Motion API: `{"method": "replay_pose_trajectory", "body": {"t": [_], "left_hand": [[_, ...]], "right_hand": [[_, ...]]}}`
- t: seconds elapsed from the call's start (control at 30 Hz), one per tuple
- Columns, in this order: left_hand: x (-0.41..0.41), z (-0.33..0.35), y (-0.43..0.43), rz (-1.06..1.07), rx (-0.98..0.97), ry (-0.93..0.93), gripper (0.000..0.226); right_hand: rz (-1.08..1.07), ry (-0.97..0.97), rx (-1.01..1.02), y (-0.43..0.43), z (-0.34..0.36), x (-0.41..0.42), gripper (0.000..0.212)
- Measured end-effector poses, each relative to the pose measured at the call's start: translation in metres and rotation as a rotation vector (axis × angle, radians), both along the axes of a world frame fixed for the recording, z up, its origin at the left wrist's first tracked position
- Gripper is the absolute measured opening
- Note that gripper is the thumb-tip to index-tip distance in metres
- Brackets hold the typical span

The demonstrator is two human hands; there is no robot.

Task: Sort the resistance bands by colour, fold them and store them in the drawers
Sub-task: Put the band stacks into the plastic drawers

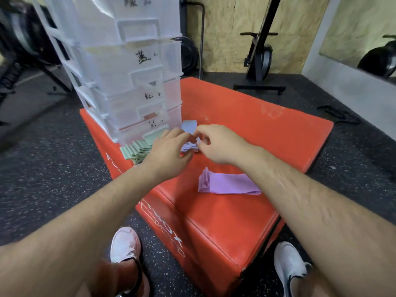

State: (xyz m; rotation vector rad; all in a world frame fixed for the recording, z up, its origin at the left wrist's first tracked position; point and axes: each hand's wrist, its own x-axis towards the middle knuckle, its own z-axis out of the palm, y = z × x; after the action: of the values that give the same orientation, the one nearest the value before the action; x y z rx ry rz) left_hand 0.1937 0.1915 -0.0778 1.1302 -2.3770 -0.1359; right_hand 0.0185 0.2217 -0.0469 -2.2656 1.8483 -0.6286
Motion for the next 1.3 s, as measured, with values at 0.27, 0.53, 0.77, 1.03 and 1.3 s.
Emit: {"method": "replay_pose_trajectory", "body": {"t": [0.27, 0.53, 0.77, 1.03, 1.3], "left_hand": [[0.060, 0.024, -0.023, 0.205, 0.038, -0.117, 0.033], [0.101, 0.015, -0.065, 0.308, 0.183, -0.139, 0.035], [0.119, -0.013, -0.091, 0.157, 0.340, -0.185, 0.049], [0.120, -0.033, -0.100, 0.113, 0.290, -0.134, 0.058], [0.122, -0.036, -0.098, 0.043, 0.257, -0.283, 0.082]], "right_hand": [[0.032, -0.055, 0.027, -0.039, 0.000, 0.054, 0.030], [-0.057, 0.128, 0.040, -0.100, -0.023, 0.068, 0.042], [-0.132, 0.229, 0.054, -0.138, -0.034, 0.060, 0.035], [-0.078, 0.218, 0.253, -0.144, -0.041, 0.071, 0.022], [0.025, 0.193, 0.293, -0.134, -0.047, 0.070, 0.032]]}}
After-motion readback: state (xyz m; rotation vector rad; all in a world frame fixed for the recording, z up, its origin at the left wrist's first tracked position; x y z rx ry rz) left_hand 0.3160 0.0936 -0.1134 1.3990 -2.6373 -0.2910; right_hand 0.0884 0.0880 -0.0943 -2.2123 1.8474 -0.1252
